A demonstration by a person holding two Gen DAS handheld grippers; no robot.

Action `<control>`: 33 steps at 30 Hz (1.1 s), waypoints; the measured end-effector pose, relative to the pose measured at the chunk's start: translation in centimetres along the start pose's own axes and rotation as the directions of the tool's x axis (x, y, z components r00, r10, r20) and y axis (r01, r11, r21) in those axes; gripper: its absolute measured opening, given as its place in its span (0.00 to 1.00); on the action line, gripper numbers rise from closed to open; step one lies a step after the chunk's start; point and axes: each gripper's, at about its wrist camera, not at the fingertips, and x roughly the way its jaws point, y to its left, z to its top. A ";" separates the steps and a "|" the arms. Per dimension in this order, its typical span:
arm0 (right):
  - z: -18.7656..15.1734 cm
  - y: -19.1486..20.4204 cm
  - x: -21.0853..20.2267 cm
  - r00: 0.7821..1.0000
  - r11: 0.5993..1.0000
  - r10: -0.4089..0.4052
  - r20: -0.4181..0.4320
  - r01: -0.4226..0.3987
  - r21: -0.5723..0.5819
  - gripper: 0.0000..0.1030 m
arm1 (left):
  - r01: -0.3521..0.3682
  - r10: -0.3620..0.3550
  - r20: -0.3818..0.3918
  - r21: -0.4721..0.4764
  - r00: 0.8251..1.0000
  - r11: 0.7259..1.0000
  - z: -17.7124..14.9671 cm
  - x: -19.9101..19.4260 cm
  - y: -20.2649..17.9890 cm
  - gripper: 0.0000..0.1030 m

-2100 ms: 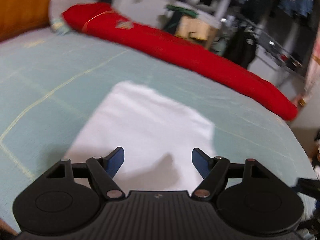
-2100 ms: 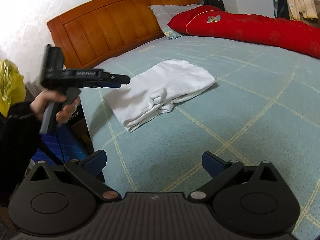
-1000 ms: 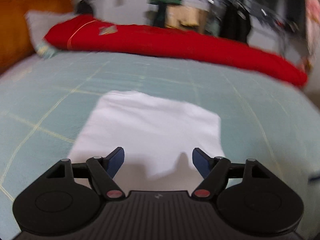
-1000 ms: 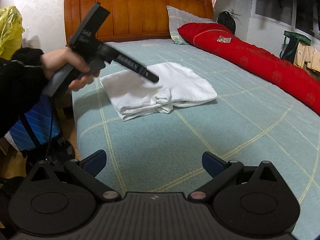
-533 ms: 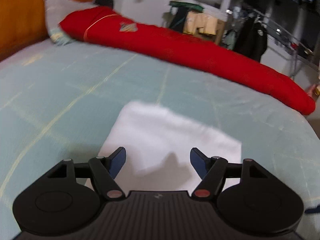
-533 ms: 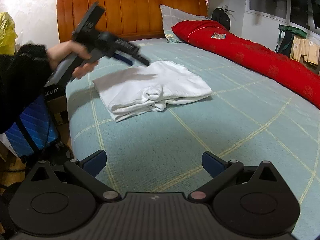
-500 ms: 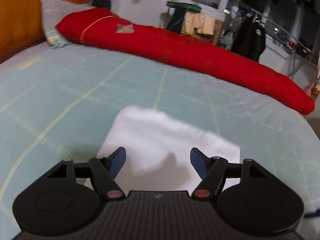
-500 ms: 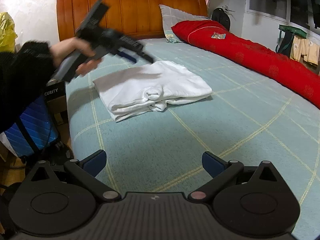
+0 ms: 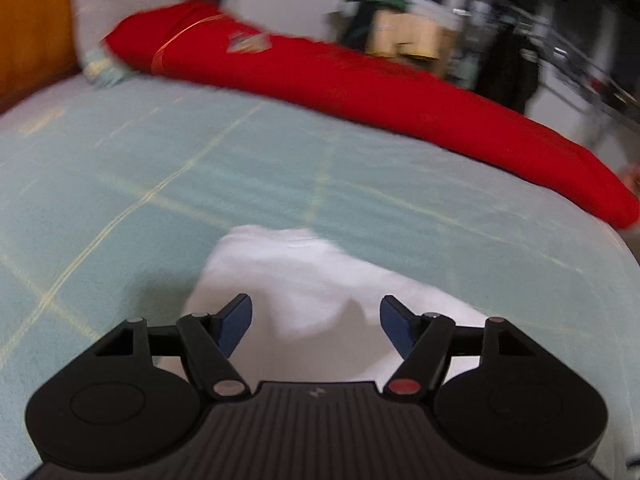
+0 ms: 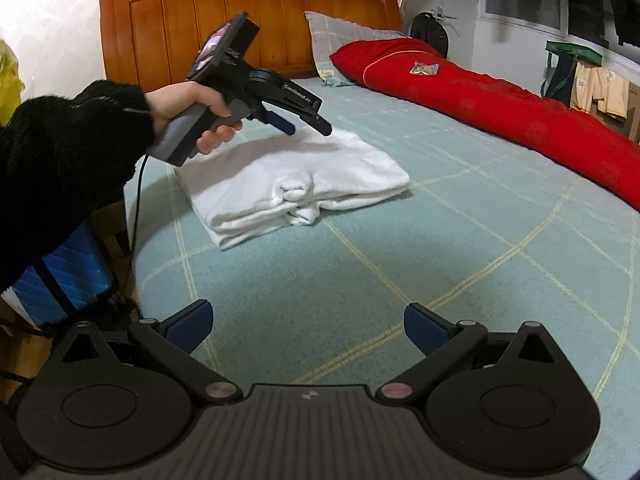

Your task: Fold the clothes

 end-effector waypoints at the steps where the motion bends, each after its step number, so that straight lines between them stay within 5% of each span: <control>1: 0.0 0.1 -0.1 1.000 1.000 0.002 0.003 -0.002 0.002 1.00 | 0.013 -0.013 -0.006 0.009 1.000 1.000 -0.3 -0.3 -0.5 0.70; 5: 0.1 0.6 -0.6 1.000 1.000 -0.007 0.004 0.007 -0.026 1.00 | 0.057 -0.054 -0.043 0.074 0.998 0.996 -2.6 -1.5 -3.0 0.72; 9: 0.2 0.8 -1.4 1.000 0.999 -0.012 0.015 0.012 -0.035 1.00 | 0.007 -0.001 -0.033 0.197 0.999 0.980 -5.6 -2.7 -5.0 0.74; 14: 0.3 0.6 -2.2 1.000 1.000 -0.019 0.022 0.019 -0.018 1.00 | -0.030 0.033 -0.025 0.123 0.999 0.992 -7.5 -4.9 -5.0 0.74; 19: 0.3 0.8 -3.2 0.999 1.000 -0.023 0.045 0.024 -0.013 1.00 | -0.038 0.028 0.083 0.114 0.996 0.993 -9.2 -9.6 -6.5 0.81; 27: 0.4 1.1 -3.7 0.998 1.000 -0.019 0.053 0.019 0.004 1.00 | 0.033 -0.031 -0.021 0.121 0.999 0.992 -13.6 -9.7 -8.7 0.81; 33: 0.2 1.5 -3.8 0.999 0.999 -0.034 0.022 0.034 0.016 1.00 | -0.093 0.089 0.042 0.106 0.995 0.990 -15.3 -12.2 -9.8 0.91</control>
